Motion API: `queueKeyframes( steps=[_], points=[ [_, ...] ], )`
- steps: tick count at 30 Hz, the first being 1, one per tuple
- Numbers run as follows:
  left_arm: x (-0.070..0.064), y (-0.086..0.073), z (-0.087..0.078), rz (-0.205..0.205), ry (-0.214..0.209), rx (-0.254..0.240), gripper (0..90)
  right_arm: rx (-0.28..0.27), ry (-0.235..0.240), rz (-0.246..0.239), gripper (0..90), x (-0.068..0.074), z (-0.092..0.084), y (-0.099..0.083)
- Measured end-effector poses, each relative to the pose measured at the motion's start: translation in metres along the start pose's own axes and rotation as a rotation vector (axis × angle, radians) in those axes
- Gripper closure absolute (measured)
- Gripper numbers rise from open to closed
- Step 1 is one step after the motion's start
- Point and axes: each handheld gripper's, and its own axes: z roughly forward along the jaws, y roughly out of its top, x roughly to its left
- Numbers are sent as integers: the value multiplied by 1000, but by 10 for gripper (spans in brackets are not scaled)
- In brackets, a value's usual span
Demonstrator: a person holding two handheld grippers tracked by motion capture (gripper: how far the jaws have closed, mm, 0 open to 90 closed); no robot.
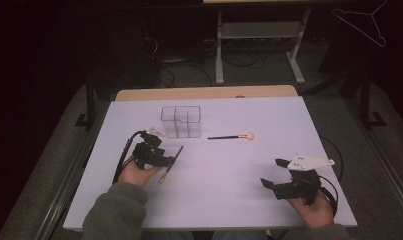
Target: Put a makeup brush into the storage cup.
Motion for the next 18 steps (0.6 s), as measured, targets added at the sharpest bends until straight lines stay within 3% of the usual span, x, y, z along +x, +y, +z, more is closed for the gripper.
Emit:
queueKeyframes(
  steps=[3,9,18],
  points=[
    [0,1,4,-13,5,8,429,1,-1,3,172,0,0,0],
    [-5,5,11,10,13,54,498,-7,-3,2,176,-1,0,2],
    [-9,8,21,13,29,117,606,-11,-3,0,180,-1,-1,1]
  ],
)
